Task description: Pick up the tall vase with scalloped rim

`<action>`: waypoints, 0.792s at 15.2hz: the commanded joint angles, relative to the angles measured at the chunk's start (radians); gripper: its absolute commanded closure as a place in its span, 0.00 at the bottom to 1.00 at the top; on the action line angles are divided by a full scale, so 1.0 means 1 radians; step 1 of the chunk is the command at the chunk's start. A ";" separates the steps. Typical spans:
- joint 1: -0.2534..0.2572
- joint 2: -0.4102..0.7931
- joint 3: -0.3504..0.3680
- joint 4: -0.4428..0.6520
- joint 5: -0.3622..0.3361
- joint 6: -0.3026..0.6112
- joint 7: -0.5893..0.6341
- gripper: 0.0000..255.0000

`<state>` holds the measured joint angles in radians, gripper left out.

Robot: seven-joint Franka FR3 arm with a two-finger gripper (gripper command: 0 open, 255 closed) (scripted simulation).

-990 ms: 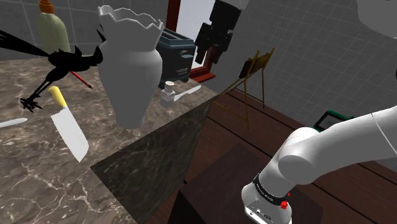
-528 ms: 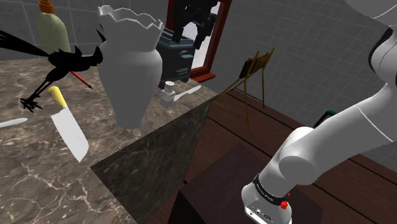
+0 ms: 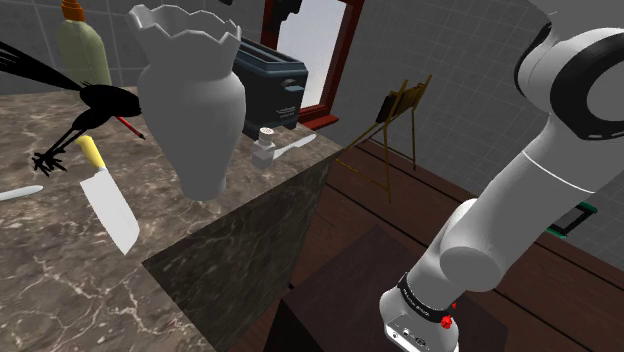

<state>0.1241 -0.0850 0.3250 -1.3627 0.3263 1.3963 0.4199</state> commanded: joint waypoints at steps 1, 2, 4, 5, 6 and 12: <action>0.005 0.025 0.006 0.022 0.004 0.007 0.013 0.00; 0.004 0.014 0.005 -0.005 0.007 0.022 0.006 0.00; 0.002 -0.005 0.003 -0.054 0.012 0.051 -0.006 0.00; 0.002 -0.013 0.002 -0.078 0.014 0.066 -0.013 0.00; 0.002 -0.022 0.001 -0.102 0.017 0.080 -0.019 0.00; 0.001 -0.035 0.000 -0.141 0.020 0.104 -0.029 1.00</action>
<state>0.1251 -0.1202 0.3249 -1.5011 0.3467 1.4996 0.3914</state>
